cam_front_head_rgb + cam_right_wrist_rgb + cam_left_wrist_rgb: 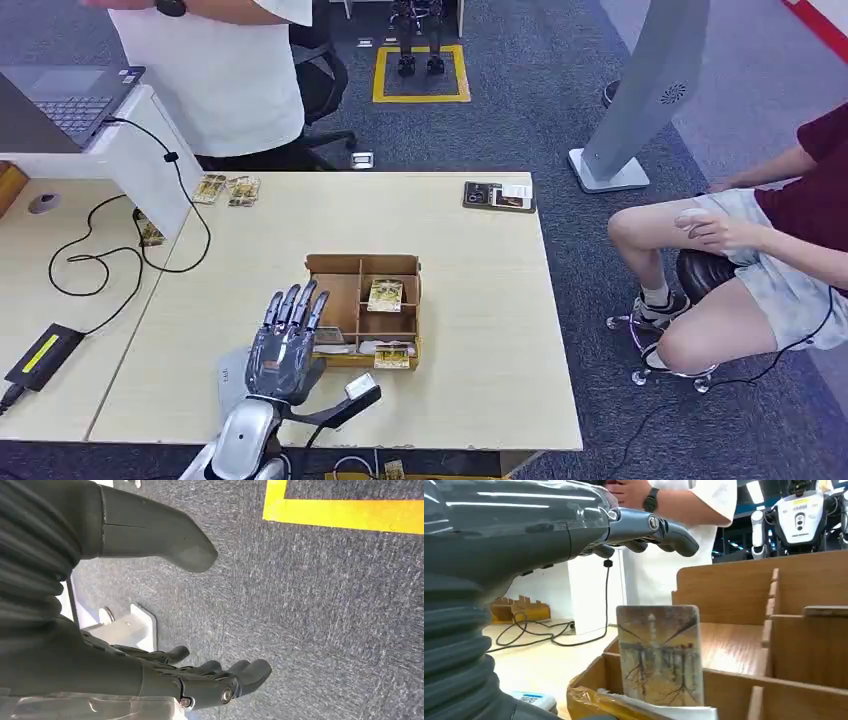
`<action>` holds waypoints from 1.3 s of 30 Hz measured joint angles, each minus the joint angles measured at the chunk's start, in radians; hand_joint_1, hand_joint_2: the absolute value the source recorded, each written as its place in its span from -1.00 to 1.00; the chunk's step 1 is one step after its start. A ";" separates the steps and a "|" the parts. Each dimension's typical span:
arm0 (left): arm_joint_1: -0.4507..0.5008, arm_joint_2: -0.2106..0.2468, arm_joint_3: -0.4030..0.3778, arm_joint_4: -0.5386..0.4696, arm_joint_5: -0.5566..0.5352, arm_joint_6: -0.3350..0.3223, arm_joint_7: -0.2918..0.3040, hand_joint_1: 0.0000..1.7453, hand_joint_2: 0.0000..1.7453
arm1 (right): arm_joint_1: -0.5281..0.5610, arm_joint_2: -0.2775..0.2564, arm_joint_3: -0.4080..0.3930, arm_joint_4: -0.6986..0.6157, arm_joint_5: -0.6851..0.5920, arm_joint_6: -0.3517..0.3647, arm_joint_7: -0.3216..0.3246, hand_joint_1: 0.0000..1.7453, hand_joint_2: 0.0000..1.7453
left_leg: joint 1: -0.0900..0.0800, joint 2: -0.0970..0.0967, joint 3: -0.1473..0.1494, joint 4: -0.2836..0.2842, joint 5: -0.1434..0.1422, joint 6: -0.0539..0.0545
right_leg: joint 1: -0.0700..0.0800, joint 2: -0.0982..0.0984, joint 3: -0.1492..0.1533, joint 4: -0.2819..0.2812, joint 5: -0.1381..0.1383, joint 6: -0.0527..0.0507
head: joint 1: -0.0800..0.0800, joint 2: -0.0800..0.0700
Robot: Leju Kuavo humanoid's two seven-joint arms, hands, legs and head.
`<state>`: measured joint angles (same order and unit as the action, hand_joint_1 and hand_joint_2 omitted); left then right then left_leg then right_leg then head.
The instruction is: Pass the card to the sensor for recognition and then transmit it.
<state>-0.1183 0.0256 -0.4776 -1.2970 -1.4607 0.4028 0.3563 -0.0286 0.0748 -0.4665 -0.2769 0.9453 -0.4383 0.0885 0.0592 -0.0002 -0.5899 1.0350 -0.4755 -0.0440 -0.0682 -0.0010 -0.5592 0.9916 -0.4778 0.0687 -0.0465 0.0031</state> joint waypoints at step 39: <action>0.047 0.010 0.083 -0.143 0.183 0.050 -0.131 -1.00 1.00 | 0.008 0.007 -0.094 -0.008 0.041 -0.006 -0.029 -1.00 1.00 | 0.000 0.000 0.000 0.000 0.000 0.000 | 0.000 0.000 0.000 0.000 0.000 0.000 | 0.000 0.000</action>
<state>-0.0711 0.0351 -0.3944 -1.4405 -1.2772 0.4532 0.2251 -0.0203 0.0816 -0.5604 -0.2846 0.9865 -0.4444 0.0591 0.0592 -0.0001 -0.5900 1.0350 -0.4755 -0.0440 -0.0682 -0.0010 -0.5594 0.9916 -0.4778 0.0686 -0.0465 0.0030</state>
